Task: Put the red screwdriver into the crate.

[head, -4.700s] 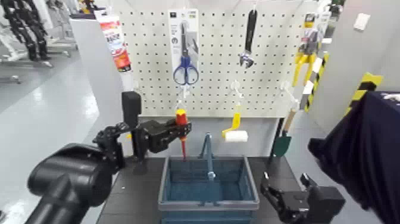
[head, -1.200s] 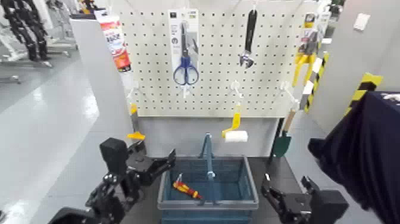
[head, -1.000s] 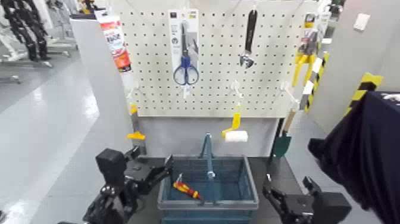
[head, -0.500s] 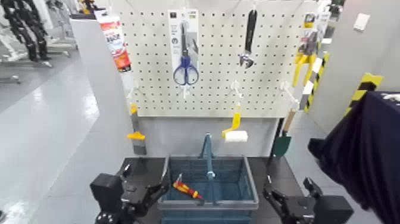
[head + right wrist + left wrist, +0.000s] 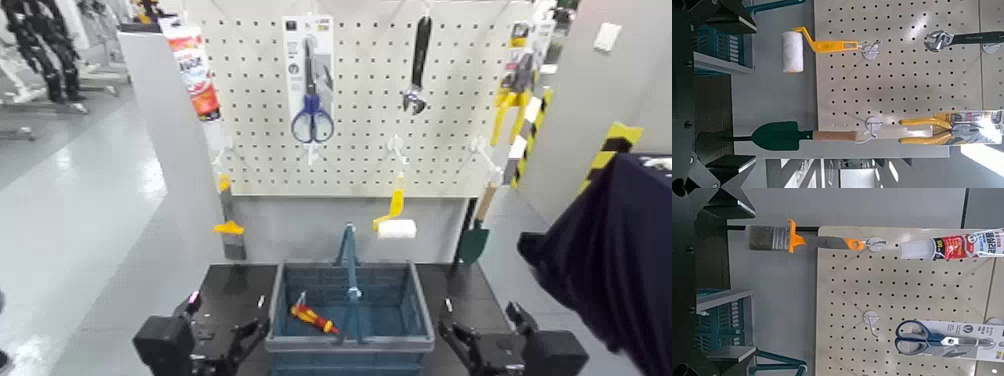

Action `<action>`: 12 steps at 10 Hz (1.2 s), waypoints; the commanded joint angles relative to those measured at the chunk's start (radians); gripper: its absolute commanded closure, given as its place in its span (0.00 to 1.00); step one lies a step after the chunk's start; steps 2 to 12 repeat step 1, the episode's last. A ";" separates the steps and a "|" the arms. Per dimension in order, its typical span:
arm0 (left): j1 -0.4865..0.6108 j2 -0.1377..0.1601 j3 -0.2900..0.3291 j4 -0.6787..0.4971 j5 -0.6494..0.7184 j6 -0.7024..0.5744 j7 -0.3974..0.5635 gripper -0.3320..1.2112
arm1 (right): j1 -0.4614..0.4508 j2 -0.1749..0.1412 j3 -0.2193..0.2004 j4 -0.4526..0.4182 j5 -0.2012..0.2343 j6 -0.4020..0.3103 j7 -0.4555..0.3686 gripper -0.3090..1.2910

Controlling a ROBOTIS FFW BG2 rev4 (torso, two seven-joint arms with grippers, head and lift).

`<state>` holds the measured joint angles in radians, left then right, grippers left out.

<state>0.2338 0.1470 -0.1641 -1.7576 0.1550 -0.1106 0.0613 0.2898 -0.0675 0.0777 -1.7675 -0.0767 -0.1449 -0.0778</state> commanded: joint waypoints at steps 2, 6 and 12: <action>0.007 -0.003 0.002 -0.002 0.000 -0.009 0.009 0.28 | 0.002 0.006 -0.006 0.000 0.005 0.005 0.018 0.28; 0.007 -0.003 0.002 -0.002 0.000 -0.009 0.009 0.28 | 0.002 0.006 -0.006 0.000 0.005 0.005 0.018 0.28; 0.007 -0.003 0.002 -0.002 0.000 -0.009 0.009 0.28 | 0.002 0.006 -0.006 0.000 0.005 0.005 0.018 0.28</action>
